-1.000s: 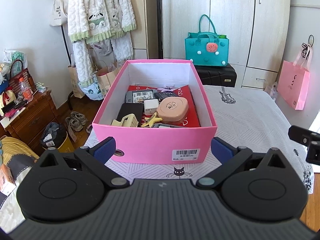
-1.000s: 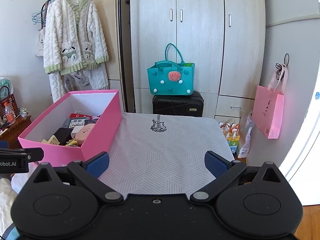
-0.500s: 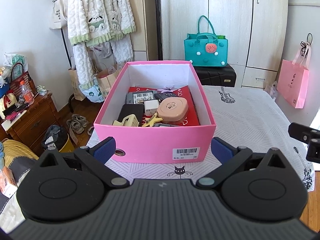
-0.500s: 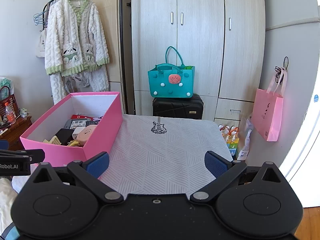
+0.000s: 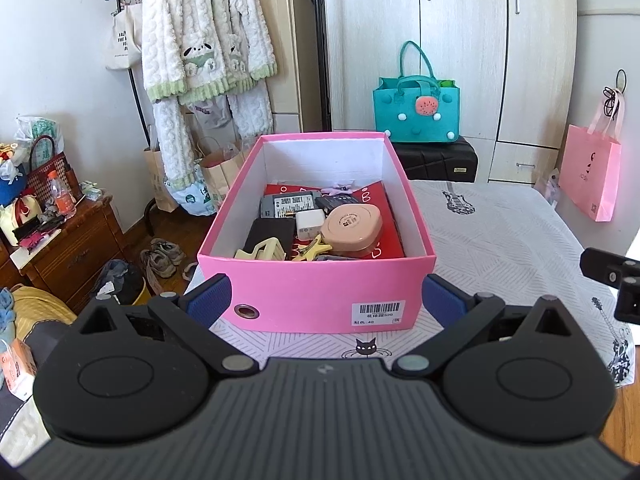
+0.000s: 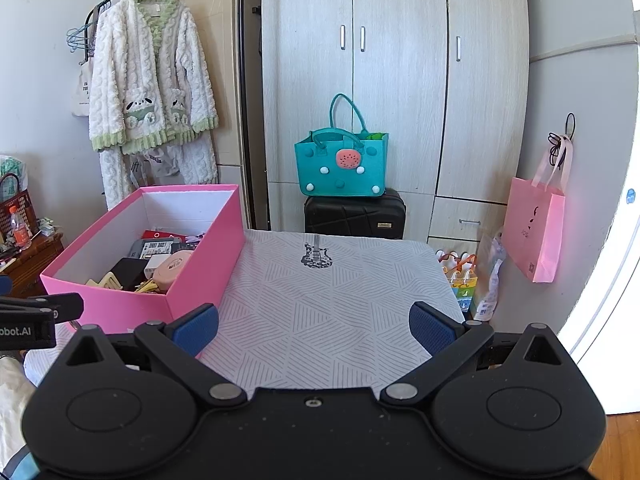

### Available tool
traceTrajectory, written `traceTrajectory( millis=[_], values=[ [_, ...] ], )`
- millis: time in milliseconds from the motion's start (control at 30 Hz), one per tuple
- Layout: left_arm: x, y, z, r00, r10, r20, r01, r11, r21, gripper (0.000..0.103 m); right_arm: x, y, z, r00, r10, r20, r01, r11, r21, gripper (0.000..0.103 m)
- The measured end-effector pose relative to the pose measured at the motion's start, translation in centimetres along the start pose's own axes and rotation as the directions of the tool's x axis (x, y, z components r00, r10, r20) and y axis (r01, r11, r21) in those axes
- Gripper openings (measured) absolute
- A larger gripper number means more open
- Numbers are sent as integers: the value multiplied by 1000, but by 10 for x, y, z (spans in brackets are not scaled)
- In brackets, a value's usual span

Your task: Organize rigid objects

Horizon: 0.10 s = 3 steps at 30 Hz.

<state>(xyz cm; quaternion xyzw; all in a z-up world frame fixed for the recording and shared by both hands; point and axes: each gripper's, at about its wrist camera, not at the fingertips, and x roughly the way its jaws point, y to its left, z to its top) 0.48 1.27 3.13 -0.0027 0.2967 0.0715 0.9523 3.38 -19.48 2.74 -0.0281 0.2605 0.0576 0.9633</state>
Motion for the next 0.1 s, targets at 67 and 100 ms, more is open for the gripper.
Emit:
traceTrajectory(
  millis=[67, 100],
  values=[
    [1, 0, 0, 1000, 3, -1, -3, 1000, 2, 103, 0, -1, 0, 1000, -1, -1, 1, 1000, 1, 103],
    [1, 0, 0, 1000, 1, -3, -1, 1000, 2, 103, 0, -1, 0, 1000, -1, -2, 1, 1000, 1, 103]
  ],
)
